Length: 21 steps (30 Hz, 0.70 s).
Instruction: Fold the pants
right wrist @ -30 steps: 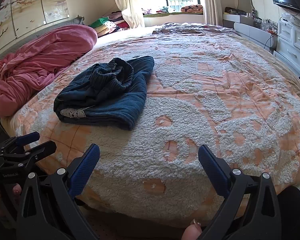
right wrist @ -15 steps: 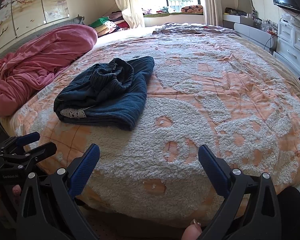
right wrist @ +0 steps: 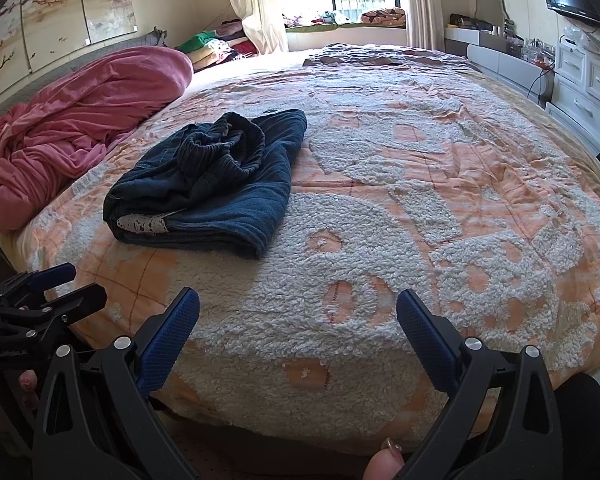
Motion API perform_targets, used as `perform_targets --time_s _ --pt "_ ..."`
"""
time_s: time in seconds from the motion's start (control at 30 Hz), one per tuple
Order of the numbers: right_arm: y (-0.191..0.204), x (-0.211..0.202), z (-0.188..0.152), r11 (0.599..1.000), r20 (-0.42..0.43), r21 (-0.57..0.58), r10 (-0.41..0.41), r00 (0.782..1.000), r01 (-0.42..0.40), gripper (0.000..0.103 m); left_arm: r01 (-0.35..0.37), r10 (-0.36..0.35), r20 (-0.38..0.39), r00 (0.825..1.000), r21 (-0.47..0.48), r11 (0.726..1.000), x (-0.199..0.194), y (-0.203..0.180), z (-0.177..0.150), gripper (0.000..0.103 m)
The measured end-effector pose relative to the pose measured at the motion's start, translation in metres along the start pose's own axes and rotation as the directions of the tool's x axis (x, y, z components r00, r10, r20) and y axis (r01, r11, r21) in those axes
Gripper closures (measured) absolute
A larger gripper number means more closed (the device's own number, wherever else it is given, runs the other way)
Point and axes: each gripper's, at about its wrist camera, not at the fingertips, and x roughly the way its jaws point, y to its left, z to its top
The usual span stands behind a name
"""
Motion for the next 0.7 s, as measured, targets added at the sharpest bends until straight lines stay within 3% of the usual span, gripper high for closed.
perform_targets --time_s 0.2,0.4,0.43,0.53,0.6,0.7 --pt "-0.006 0.003 0.001 1.000 -0.006 0.001 -0.017 1.000 0.017 0.005 -0.067 0.067 -0.007 0.998 -0.013 0.998 -0.002 0.004 0.006 0.009" --pt "-0.043 0.009 0.015 0.994 -0.005 0.061 -0.086 0.996 0.086 0.005 -0.048 0.060 0.101 0.993 -0.116 0.992 -0.017 0.046 0.041 0.009" --pt "-0.053 0.009 0.020 0.992 -0.003 0.081 -0.097 0.995 0.097 0.005 -0.072 0.086 0.110 0.990 -0.125 0.990 -0.015 0.060 0.054 0.009" --pt "-0.108 0.011 0.043 0.972 0.004 0.153 -0.180 0.984 0.177 0.005 -0.227 0.241 0.093 0.966 -0.138 0.964 0.006 0.111 0.095 0.009" --pt "-0.154 0.016 0.063 0.949 -0.015 0.185 -0.258 0.966 0.257 0.005 -0.321 0.329 0.033 0.944 -0.146 0.936 0.030 0.150 0.120 0.009" --pt "-0.236 0.035 0.095 0.883 -0.090 0.253 -0.384 0.919 0.394 0.005 -0.367 0.359 -0.075 0.930 -0.191 0.910 0.079 0.212 0.155 0.009"
